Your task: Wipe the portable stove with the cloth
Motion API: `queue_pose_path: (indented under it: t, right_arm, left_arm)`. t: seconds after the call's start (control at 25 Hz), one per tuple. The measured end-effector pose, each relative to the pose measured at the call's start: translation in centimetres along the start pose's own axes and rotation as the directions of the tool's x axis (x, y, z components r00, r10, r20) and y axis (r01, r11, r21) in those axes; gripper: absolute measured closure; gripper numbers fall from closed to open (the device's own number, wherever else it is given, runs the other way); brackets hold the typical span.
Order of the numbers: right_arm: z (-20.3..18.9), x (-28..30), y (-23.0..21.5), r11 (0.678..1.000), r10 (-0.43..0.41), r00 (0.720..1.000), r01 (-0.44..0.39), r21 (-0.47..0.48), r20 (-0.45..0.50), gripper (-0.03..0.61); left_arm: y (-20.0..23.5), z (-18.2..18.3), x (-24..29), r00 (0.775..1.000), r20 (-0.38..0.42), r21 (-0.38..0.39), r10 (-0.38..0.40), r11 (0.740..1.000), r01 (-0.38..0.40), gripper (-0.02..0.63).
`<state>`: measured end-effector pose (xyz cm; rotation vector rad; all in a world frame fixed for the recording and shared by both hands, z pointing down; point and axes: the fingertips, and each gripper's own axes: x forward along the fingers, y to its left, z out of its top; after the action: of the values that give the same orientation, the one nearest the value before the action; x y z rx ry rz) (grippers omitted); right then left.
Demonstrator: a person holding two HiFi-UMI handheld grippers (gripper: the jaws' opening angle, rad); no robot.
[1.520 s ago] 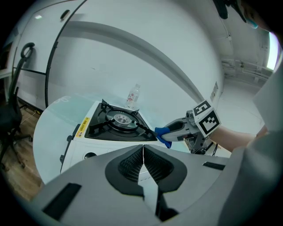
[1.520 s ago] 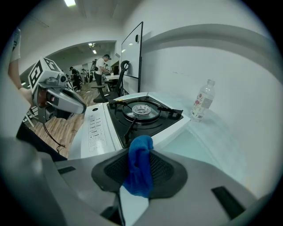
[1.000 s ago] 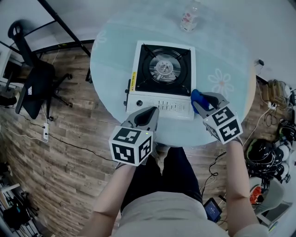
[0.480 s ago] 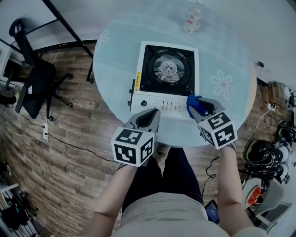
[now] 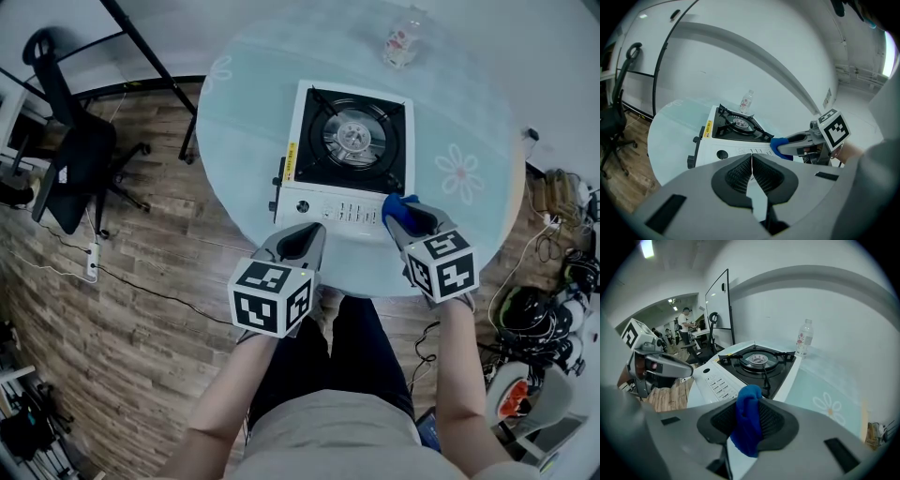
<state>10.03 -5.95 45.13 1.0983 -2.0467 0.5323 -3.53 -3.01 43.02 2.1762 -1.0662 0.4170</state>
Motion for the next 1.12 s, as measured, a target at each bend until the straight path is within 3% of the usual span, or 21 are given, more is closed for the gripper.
queue_pose_path:
  t: [0.56,1.12]
  right_arm:
    - [0.5,0.4,2.4,1.000,0.027,1.000,-0.028,-0.008,-0.004,0.456]
    - [2.1,2.0,5.6,0.992,0.090,0.995,-0.093,-0.082,-0.040,0.454]
  left_arm:
    - [0.7,0.0,-1.2,1.000,0.022,-0.016,0.014,1.000,-0.013,0.595]
    - [2.2,0.1,-2.0,0.997,0.047,-0.055,0.053,0.997,-0.051,0.595]
